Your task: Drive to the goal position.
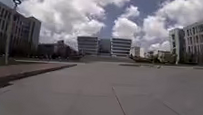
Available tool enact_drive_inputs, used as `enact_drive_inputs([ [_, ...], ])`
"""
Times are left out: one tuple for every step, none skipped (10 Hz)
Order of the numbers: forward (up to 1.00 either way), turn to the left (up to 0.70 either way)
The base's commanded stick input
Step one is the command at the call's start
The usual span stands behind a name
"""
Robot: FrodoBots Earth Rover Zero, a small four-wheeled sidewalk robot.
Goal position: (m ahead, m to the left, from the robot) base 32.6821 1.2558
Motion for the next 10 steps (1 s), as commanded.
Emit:
enact_drive_inputs([
  [0.70, 0.00],
  [0.70, 0.00],
  [0.70, 0.00],
  [0.70, 0.00],
  [0.70, 0.00],
  [0.70, 0.00],
  [0.70, 0.00],
  [0.70, 0.00],
  [0.70, 0.00],
  [0.70, 0.00],
])
